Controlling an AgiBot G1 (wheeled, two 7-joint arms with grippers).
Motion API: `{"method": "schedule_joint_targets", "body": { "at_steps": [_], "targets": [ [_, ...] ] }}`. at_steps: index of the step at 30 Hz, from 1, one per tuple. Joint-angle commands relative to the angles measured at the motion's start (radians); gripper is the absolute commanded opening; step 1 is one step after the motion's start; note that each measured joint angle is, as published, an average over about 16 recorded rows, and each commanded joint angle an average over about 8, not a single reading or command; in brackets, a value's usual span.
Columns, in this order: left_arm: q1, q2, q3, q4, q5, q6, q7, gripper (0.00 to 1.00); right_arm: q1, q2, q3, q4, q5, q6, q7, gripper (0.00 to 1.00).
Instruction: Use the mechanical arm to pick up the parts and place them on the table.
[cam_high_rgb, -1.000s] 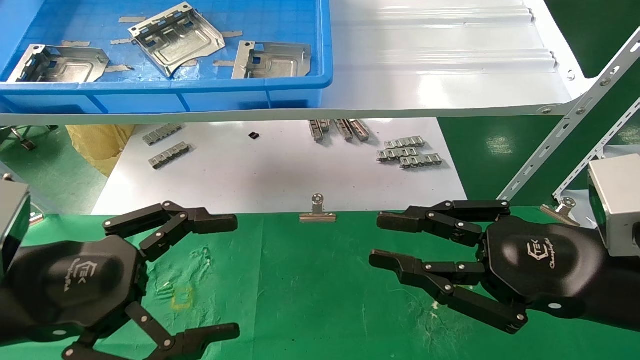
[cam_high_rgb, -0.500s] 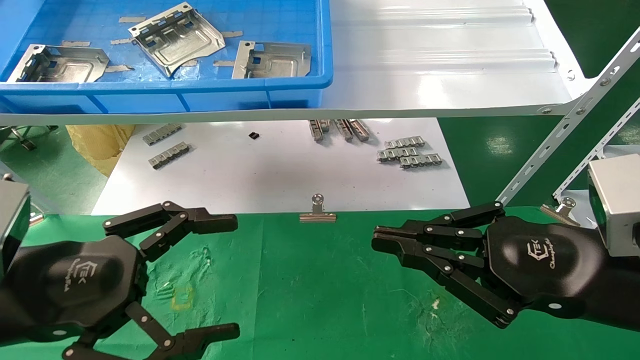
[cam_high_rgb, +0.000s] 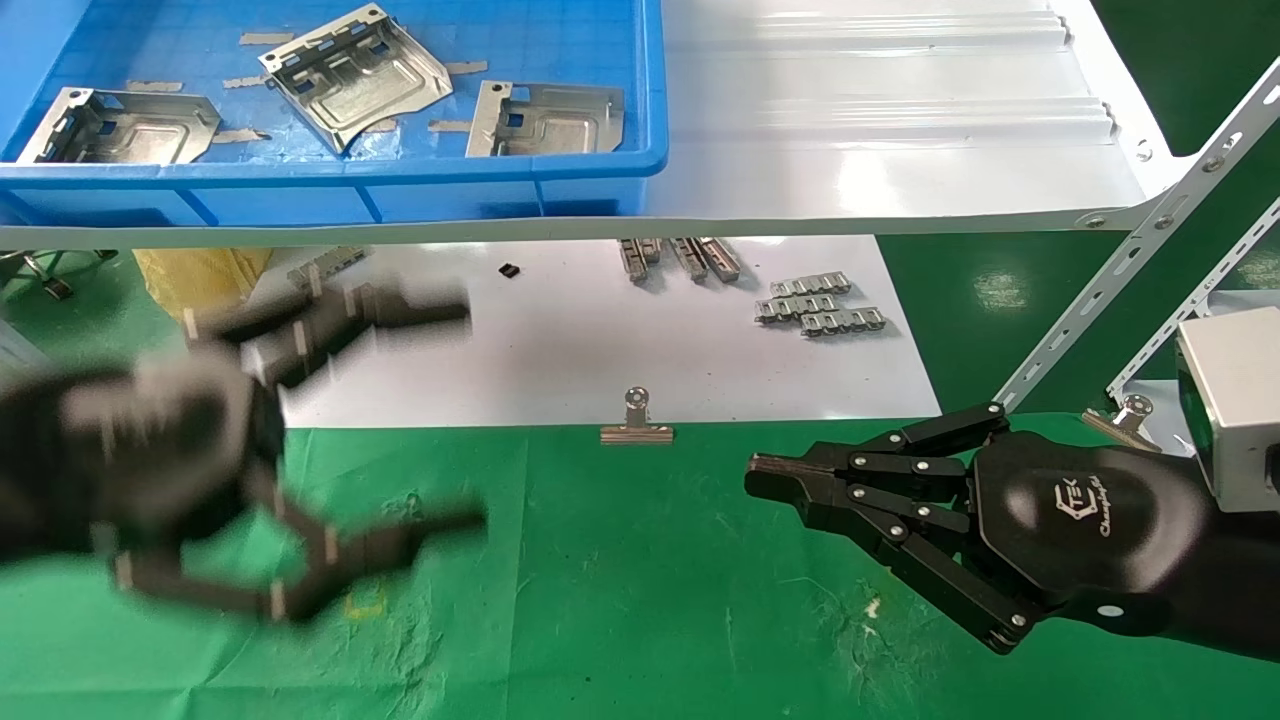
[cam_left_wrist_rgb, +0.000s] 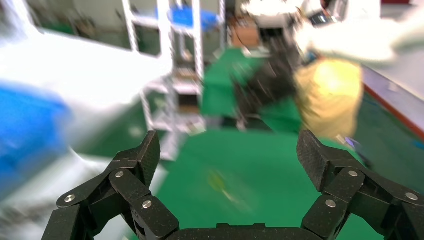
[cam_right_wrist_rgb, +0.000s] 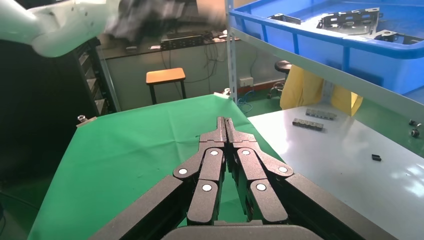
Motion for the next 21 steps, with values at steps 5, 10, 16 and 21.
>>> {"method": "schedule_joint_targets", "body": {
  "at_steps": [5, 10, 16, 21],
  "targets": [
    [-0.291, 0.102, 0.079, 0.179, 0.159, -0.034, -0.064, 1.00, 0.000, 0.000, 0.000, 0.000, 0.000, 0.000, 0.000, 0.00],
    [-0.482, 0.206, 0.149, 0.485, 0.329, -0.106, -0.010, 0.96, 0.000, 0.000, 0.000, 0.000, 0.000, 0.000, 0.000, 0.00],
    [-0.621, 0.293, 0.188, 0.792, 0.467, -0.314, 0.078, 0.28, 0.000, 0.000, 0.000, 0.000, 0.000, 0.000, 0.000, 0.00],
    [-0.691, 0.341, 0.215, 0.937, 0.533, -0.422, 0.126, 0.00, 0.000, 0.000, 0.000, 0.000, 0.000, 0.000, 0.000, 0.07]
  ]
}}
